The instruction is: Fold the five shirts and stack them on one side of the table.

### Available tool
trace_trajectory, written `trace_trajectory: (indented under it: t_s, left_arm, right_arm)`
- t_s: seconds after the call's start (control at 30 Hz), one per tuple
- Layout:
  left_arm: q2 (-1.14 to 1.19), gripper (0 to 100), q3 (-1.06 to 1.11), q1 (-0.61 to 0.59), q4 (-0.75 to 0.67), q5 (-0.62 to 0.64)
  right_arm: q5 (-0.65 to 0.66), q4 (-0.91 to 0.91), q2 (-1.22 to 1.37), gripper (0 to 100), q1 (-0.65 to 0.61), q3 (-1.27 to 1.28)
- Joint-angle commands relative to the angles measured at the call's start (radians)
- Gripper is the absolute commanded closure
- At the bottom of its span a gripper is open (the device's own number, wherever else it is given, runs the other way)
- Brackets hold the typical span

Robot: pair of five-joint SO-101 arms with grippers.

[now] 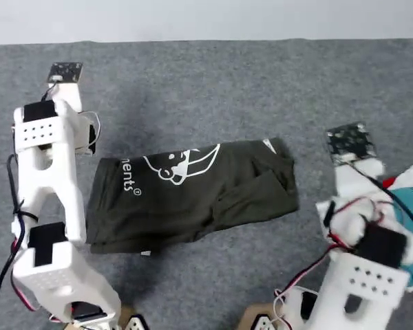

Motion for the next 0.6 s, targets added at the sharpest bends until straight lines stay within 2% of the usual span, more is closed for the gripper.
trace_trajectory:
  t_s: [0.0, 0.1, 0.17, 0.33, 0.57]
  left_arm:
    - [0.054, 93, -0.002, -0.002, -0.035, 0.006]
    - [0.098, 85, -0.002, -0.003, -0.025, 0.006]
    - [0.097, 85, -0.002, -0.002, -0.015, 0.005]
    - [0.025, 91, -0.002, 0.054, -0.014, 0.002]
    - [-0.014, 99, -0.002, 0.199, -0.015, -0.012]
  right_arm:
    - [-0.009, -0.11, 0.099, 98.3, -0.076, 0.002]
    - [-0.009, -0.15, 0.246, 98.8, -0.136, -0.043]
    - [-0.011, -0.156, 0.344, 98.8, -0.186, -0.106]
    - [-0.015, -0.174, 0.587, 98.8, -0.311, -0.288]
    - [-0.077, -0.331, 0.951, 98.8, -0.386, -0.47]
